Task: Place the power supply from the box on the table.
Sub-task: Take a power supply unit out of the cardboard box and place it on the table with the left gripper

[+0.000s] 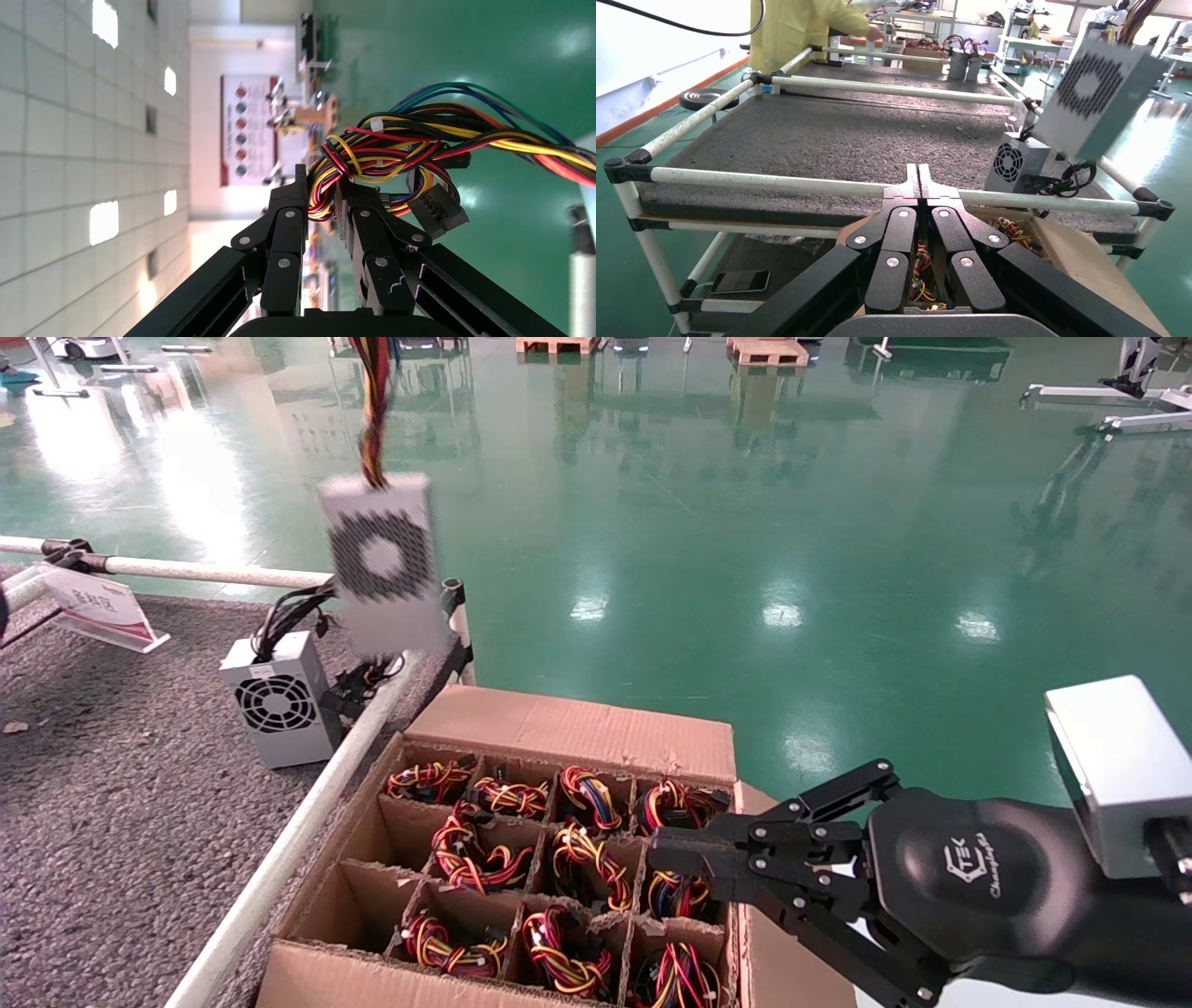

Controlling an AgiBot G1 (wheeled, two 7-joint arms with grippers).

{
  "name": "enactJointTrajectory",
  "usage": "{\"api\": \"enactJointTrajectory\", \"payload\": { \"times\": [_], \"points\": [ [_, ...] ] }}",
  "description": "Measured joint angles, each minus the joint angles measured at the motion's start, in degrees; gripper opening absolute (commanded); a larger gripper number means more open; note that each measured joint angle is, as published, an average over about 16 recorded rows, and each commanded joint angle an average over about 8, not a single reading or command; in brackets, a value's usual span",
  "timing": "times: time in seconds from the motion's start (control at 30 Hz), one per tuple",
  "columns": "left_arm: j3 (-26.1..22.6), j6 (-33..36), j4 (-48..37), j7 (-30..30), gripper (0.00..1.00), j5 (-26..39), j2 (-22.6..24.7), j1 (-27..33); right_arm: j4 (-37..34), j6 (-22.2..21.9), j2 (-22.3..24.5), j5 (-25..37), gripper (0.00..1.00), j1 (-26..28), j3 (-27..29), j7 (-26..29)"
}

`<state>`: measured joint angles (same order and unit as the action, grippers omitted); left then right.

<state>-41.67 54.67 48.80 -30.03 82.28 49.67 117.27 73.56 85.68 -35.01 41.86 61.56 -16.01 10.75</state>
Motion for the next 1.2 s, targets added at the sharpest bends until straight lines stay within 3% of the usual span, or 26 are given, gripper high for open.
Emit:
{"api": "enactJointTrajectory", "payload": {
  "times": [0.7, 1.2],
  "points": [
    [-1.3, -12.0, -25.5, -11.0, 0.00, 10.0, 6.6, 13.4, 0.0, 0.0, 0.0, 0.0, 0.00, 0.0, 0.0, 0.0],
    [-3.4, -16.0, -35.8, -14.7, 0.00, 13.4, 6.4, 16.1, 0.0, 0.0, 0.0, 0.0, 0.00, 0.0, 0.0, 0.0]
  ]
}}
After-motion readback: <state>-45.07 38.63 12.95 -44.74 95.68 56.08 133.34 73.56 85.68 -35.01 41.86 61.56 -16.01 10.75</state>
